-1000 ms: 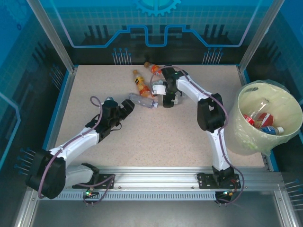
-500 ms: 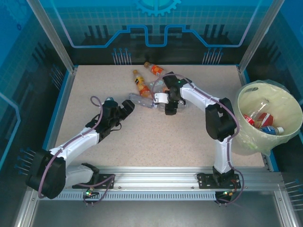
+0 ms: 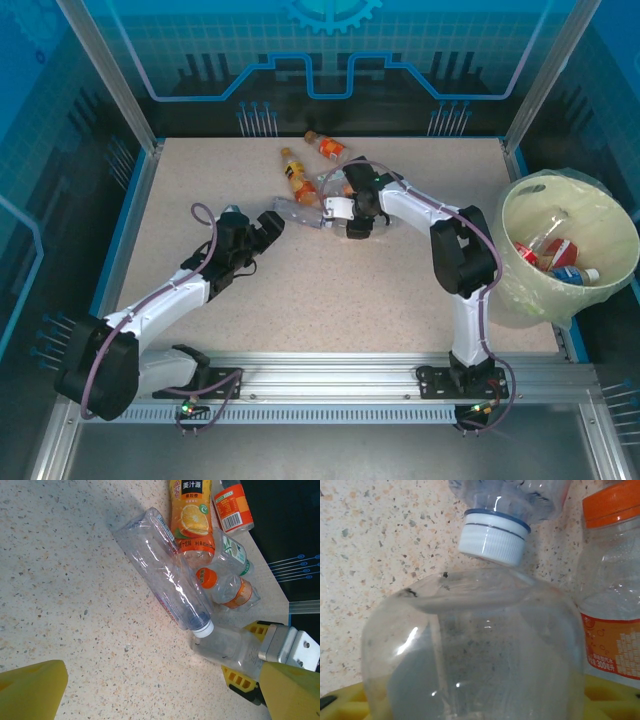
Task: Put the plastic bottles in the bin
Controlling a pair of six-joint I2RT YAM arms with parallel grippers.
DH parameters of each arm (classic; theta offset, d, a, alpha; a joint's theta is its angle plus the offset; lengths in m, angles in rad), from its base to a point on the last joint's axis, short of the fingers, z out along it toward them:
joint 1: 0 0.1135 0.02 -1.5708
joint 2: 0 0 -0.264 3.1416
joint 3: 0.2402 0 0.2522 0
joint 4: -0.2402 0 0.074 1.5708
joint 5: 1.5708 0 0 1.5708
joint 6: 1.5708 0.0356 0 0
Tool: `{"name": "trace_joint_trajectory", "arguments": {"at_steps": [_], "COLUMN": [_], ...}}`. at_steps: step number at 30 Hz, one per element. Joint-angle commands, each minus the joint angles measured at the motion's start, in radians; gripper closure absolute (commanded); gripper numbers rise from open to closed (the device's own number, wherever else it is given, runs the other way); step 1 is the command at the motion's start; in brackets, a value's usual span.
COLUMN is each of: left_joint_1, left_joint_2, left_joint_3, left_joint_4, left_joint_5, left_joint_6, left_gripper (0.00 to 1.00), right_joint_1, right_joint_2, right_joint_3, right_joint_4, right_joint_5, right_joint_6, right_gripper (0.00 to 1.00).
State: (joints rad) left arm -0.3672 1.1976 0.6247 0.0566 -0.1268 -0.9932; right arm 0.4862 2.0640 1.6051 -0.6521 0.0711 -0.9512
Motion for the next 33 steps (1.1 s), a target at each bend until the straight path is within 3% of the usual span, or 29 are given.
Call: {"name": "trace_joint_trajectory", "arguments": {"at_steps": [1,7,14,24,29,33], "left_joint_1": [0.01,0.01,0.01,-0.031,-0.056,-0.068], "left_joint_2": [-0.009,0.0,0.02,0.06,0.094,0.121], "left_joint_3": [0.01,0.025,0.073,0.135,0.165,0.183], "left_joint_4": [0.006,0.022,0.026,0.055,0.064,0.071], "left_joint_5": [0.013,0.062,0.143,0.192,0.19,0.197], "left_joint_6": [0.024,0.044,0.073,0.079,0.083,0.079], "left_gripper": [0.01,0.01,0.01,0.01,0.01,0.01], "right_joint_1": [0.009,0.011,0.017,0.004,-0.066,-0.221], "right_joint_2": [0.021,-0.046,-0.255,-0.613,-0.801,-0.974], "right_joint_3": [-0.005,-0.017,-0.029,-0.071,-0.103,-0.168], "right_joint_4": [0.009,0.007,-0.019,0.019,0.048,0.107], "right_joint_5": [-0.007,-0.028,-0.089,-0.059,-0.093,-0.147], "right_joint_6": [0.019,0.084,0.279,0.612,0.752,0.903], "right_gripper": [0.42,0.5,0.54,0.59,0.62,0.63]}}
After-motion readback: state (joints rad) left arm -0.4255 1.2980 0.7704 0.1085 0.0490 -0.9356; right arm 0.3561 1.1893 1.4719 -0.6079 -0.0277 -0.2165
